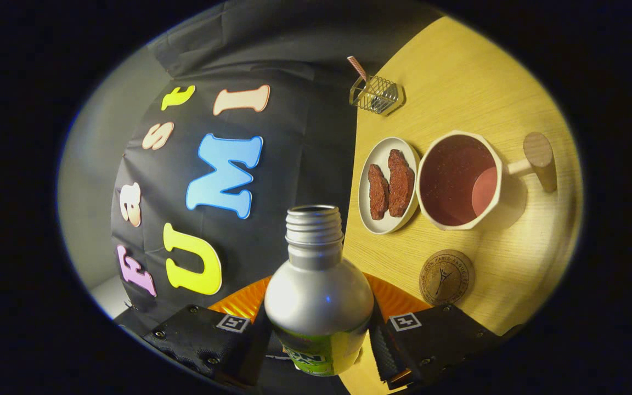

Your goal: Take the bottle from table, then pour the juice into the cup, finally place the bottle on the coaster

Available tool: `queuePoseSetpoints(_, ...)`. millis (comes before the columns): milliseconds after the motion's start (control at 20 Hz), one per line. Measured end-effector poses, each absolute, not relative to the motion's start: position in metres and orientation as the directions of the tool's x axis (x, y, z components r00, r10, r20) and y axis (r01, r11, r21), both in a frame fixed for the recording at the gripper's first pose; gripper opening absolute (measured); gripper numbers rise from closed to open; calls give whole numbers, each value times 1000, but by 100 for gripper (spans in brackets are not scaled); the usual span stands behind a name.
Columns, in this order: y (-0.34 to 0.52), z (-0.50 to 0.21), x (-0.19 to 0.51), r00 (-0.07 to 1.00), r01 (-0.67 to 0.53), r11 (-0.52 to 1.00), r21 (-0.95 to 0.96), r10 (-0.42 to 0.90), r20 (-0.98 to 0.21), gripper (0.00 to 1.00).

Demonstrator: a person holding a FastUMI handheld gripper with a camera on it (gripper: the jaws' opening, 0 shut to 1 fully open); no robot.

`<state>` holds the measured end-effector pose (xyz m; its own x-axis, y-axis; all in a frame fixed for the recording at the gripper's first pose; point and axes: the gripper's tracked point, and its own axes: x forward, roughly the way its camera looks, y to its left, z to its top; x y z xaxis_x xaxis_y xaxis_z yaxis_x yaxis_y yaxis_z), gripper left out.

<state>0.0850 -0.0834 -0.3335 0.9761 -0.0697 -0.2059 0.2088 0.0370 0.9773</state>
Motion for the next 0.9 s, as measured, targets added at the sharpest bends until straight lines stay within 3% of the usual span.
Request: queuePoseSetpoints(900,-95,-337,94,978,143,-223,964,-115,-172,77)
